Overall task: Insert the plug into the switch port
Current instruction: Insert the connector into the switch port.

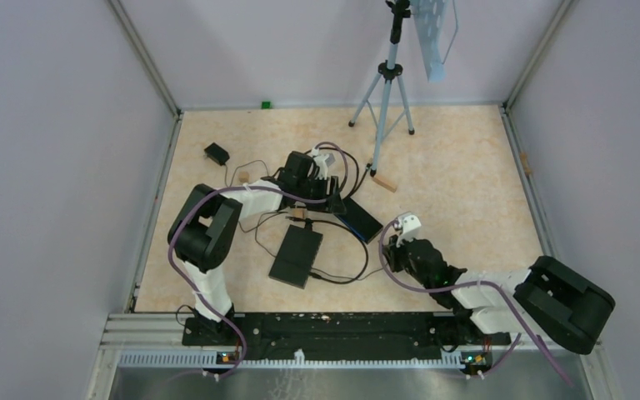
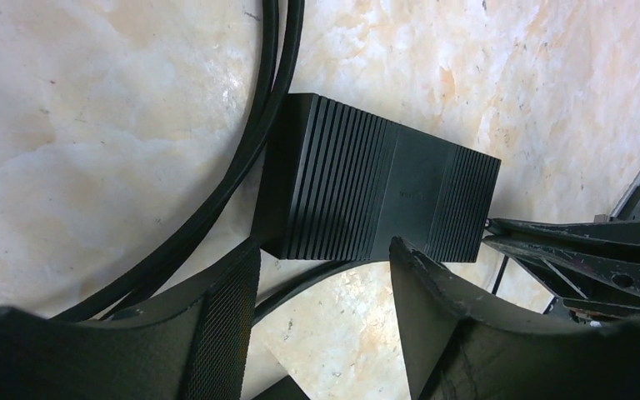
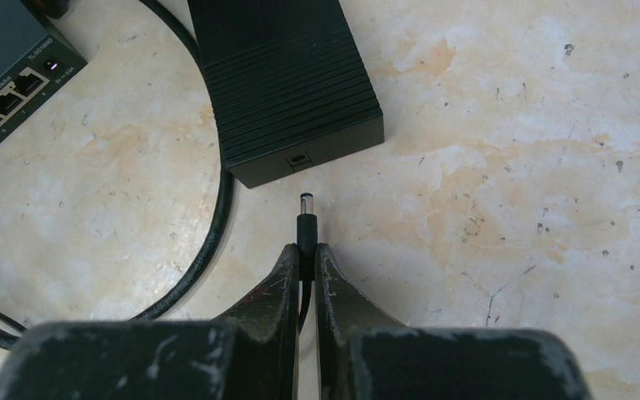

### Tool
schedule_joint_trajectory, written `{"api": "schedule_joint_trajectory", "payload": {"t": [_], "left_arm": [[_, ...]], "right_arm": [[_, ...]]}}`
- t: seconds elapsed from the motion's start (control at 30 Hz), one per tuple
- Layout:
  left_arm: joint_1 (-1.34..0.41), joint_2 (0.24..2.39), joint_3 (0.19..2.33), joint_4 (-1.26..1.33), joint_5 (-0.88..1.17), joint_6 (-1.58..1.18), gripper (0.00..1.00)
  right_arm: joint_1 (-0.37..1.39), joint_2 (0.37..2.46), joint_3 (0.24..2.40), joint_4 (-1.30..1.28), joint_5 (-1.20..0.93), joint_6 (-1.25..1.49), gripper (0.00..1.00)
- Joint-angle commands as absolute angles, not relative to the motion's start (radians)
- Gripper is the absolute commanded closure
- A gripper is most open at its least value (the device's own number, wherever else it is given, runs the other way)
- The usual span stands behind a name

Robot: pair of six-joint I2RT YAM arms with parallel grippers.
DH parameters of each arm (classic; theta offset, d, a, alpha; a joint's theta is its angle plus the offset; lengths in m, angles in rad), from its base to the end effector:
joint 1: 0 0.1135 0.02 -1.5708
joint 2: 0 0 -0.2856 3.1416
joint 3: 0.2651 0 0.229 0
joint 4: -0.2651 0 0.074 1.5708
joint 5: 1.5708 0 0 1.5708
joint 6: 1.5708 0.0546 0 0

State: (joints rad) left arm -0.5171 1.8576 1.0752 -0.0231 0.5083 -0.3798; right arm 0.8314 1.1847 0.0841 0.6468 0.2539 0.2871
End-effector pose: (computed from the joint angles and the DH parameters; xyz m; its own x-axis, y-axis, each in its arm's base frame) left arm 0.3208 -0.2130 0.1864 -0.8510 0.1114 -0.5133 0.4409 0.6826 -0.5828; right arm 0.1315 0.1238 0.1526 -0.4428 -0.0787 -0.8932 -0.4564 0.8772 0.1489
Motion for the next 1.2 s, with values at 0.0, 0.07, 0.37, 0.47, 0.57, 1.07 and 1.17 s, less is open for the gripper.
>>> {"api": "schedule_joint_trajectory", "payload": {"t": [0.0, 0.07, 0.37, 0.47, 0.57, 1.07, 1.17], "left_arm": [[-0.523, 1.87, 1.079, 0.04, 0.515, -0.384, 0.36], [-0.523, 1.871, 1.089, 0.031, 0.484, -0.381, 0.32], [-0.524, 1.909, 1.142, 0.02, 0.441, -0.371, 0.32], [-0.534, 1.926, 1.144, 0.033, 0.468, -0.365, 0.34], [-0.543, 1.937, 1.144, 0.037, 0.482, -0.354, 0.34], [-0.548, 1.956, 1.115, 0.048, 0.489, -0.356, 0.37], [-0.549, 1.956, 1.115, 0.043, 0.487, -0.353, 0.37]], "right_arm": [[0.839, 1.212, 0.083, 0.754, 0.252, 0.277, 1.0], [0.839, 1.216, 0.086, 0.752, 0.25, 0.279, 1.0], [0.829, 1.227, 0.11, 0.695, 0.267, 0.293, 1.0], [0.823, 1.244, 0.113, 0.695, 0.27, 0.297, 1.0], [0.814, 1.259, 0.114, 0.71, 0.265, 0.297, 1.0], [0.79, 1.409, 0.122, 0.872, 0.206, 0.26, 1.0], [0.789, 1.424, 0.123, 0.886, 0.201, 0.266, 1.0]]}}
